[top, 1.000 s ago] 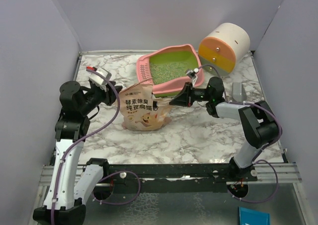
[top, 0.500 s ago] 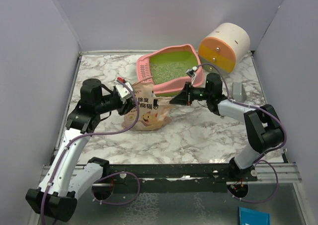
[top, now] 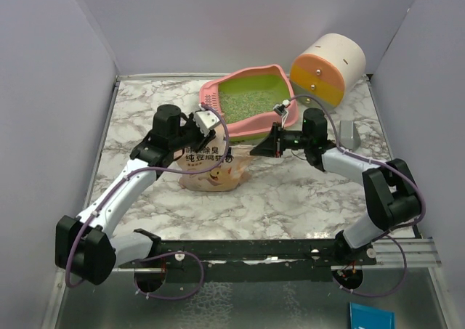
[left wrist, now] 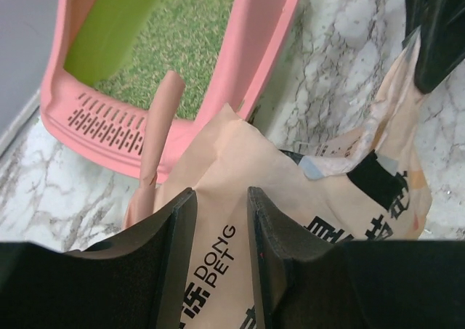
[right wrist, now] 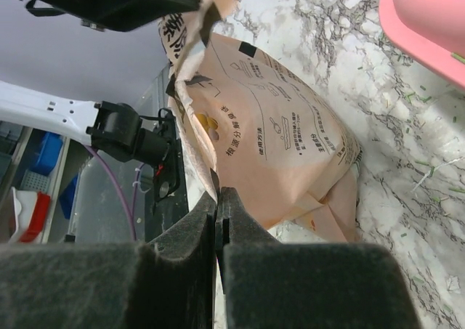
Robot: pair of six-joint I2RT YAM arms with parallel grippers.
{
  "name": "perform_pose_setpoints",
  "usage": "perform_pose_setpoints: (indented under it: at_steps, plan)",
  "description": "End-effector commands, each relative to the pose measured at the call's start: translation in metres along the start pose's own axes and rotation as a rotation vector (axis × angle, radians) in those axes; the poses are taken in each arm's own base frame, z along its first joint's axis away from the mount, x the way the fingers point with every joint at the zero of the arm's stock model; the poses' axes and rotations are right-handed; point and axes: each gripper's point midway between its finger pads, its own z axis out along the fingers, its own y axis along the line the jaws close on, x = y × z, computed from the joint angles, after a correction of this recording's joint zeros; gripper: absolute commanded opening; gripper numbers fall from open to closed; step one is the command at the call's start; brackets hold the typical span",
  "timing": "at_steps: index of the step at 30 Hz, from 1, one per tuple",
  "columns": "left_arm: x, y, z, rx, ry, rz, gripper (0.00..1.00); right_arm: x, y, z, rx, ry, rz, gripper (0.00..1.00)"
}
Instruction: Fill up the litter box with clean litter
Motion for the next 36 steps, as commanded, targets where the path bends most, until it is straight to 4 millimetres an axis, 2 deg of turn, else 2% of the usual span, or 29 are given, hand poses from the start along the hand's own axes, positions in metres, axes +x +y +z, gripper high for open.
perform_pose_setpoints:
  at_steps: [1, 6, 8, 9, 11, 13, 14, 20, 23, 25, 28, 32, 36]
  plan:
    - [0.017, -0.003, 0.004, -0.014, 0.072, 0.026, 0.36, -0.005, 0.011, -0.005, 0.001, 0.003, -0.037, 0.01]
    - [0.028, -0.039, -0.004, 0.13, 0.081, -0.012, 0.35, -0.009, 0.012, -0.006, 0.021, 0.006, -0.057, 0.02]
    - [0.036, -0.051, -0.007, 0.174, 0.093, -0.034, 0.35, -0.009, 0.011, -0.006, 0.02, 0.016, -0.063, 0.11]
    - [0.04, -0.056, -0.008, 0.191, 0.099, -0.041, 0.34, -0.008, 0.012, -0.005, 0.006, 0.027, -0.067, 0.2]
    - [0.047, -0.062, -0.008, 0.211, 0.113, -0.053, 0.34, -0.009, 0.012, -0.005, 0.002, 0.044, -0.085, 0.49]
    - [0.053, -0.065, -0.007, 0.227, 0.13, -0.062, 0.33, -0.011, 0.014, -0.006, 0.005, 0.057, -0.121, 0.69]
    - [0.055, -0.066, -0.007, 0.234, 0.139, -0.064, 0.32, -0.014, 0.013, -0.007, 0.02, 0.059, -0.149, 0.75]
    - [0.06, -0.055, -0.004, 0.194, 0.193, -0.041, 0.3, -0.021, 0.026, -0.014, 0.097, 0.067, -0.369, 0.79]
    - [0.055, -0.047, -0.004, 0.162, 0.195, -0.03, 0.28, -0.007, 0.037, -0.003, 0.138, 0.067, -0.544, 0.79]
    - [0.05, -0.043, -0.004, 0.15, 0.189, -0.022, 0.28, -0.009, 0.036, 0.003, 0.242, 0.024, -0.674, 0.77]
    - [0.04, -0.038, -0.006, 0.136, 0.169, -0.006, 0.27, -0.006, 0.04, 0.005, 0.244, -0.027, -0.75, 0.74]
    - [0.029, -0.037, -0.009, 0.135, 0.14, 0.003, 0.28, -0.005, 0.031, 0.013, 0.262, -0.012, -0.81, 0.74]
    - [0.027, -0.039, -0.009, 0.143, 0.131, 0.001, 0.27, -0.008, 0.022, 0.027, 0.298, 0.019, -0.871, 0.74]
